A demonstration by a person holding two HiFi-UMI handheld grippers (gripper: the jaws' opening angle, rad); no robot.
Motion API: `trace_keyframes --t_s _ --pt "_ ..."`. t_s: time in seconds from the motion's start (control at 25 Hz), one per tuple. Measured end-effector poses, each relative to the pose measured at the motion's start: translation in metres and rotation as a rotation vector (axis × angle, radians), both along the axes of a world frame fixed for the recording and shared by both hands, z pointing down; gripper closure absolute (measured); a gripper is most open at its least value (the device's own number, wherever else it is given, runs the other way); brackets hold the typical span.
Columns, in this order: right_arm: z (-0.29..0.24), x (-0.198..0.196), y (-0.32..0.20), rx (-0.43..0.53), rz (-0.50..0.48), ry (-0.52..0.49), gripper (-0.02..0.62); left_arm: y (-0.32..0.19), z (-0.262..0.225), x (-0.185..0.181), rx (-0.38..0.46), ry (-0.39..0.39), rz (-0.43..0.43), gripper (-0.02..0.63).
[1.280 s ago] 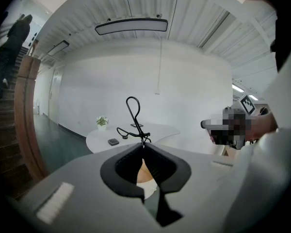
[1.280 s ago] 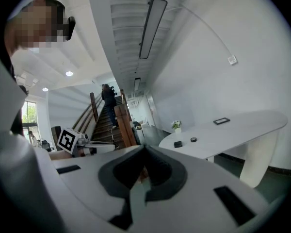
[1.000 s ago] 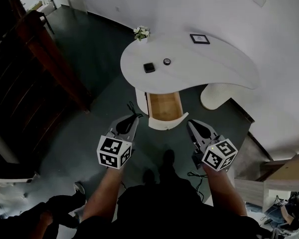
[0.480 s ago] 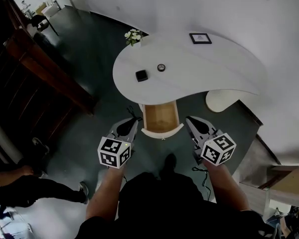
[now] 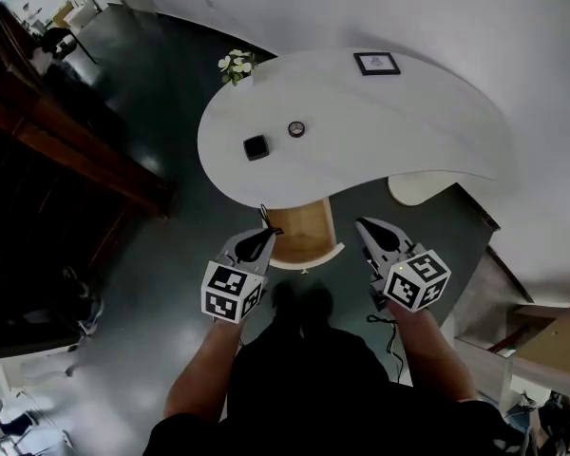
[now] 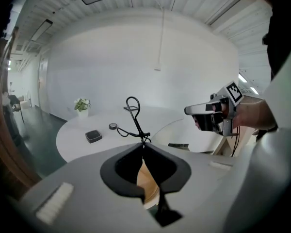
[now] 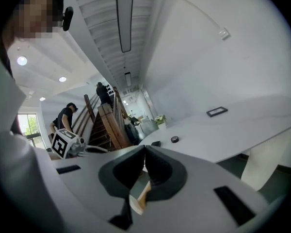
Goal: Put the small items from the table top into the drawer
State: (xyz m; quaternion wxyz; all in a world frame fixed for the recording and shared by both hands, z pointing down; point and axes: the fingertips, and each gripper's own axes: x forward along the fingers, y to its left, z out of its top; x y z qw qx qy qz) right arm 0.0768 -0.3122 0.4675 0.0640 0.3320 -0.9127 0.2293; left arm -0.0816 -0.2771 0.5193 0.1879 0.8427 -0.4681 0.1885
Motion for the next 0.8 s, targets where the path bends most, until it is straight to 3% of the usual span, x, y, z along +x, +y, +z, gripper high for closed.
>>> trace_keyframes --t_s 0.52,0.8 --pt "0.063 -0.013 -0.015 -0.112 -0.009 0.064 0.584 -0.019 0.123 0.026 -0.215 -0.134 0.226 0.583" --pt "0.093 -0.007 -0.008 -0.166 0.006 0.068 0.584 -0.009 0.189 0.033 -0.344 -0.28 0.38 0.583"
